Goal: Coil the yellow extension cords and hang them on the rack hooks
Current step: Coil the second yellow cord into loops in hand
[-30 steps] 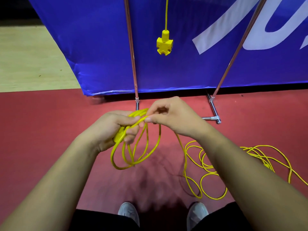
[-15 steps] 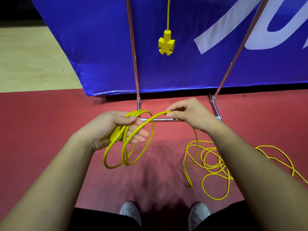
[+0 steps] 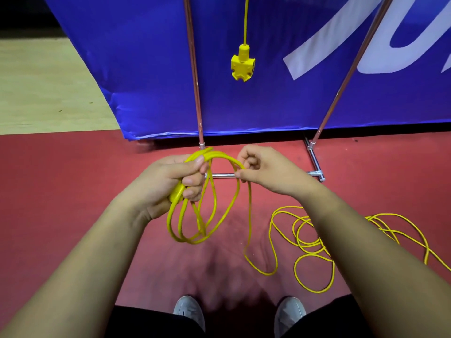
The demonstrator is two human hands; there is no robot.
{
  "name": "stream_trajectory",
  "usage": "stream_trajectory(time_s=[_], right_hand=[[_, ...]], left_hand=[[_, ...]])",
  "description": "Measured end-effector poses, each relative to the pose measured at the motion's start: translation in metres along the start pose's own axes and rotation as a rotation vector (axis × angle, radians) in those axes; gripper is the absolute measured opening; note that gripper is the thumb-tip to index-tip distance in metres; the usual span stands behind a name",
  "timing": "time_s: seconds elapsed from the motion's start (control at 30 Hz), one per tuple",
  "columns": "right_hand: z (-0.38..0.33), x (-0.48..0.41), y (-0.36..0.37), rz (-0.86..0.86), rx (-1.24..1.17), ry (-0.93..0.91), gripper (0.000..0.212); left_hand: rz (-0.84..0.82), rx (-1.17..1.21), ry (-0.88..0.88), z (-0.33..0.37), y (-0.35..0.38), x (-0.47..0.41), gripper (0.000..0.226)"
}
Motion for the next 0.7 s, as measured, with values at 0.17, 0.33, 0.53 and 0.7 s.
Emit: stream_trajectory(time_s=[0.17, 0.33, 0.53, 0.7], right_hand=[[0.066, -0.001, -0.001, -0.102, 0.250, 0.216, 0.013], [0.107, -0.006, 0.004, 0.104, 0.011, 0.281, 0.020], [0.133, -0.008, 0.017, 0.186, -0.155, 0.399, 0.019], [0.150, 0.000, 0.030, 0.165, -0.248, 0.520, 0.008]], left_hand=[[0.023, 0.124, 0.030, 0.008, -0.009, 0.007, 0.022], [-0.093, 0.217, 0.122, 0.017, -0.005, 0.010, 0.016], [0.007, 0.244, 0.261, 0.021, -0.001, 0.000, 0.032], [0.100, 0.213, 0.257, 0.024, -0.006, 0.001, 0.036]])
Point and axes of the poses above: each hand's wrist, its own x-axis away from the middle knuckle, its own y-axis out of the palm, z = x × y, the point moved 4 cm from there along -x, towards the middle knuckle, and after that the axes turned 3 degrees about -z, right-handed, at the moved point
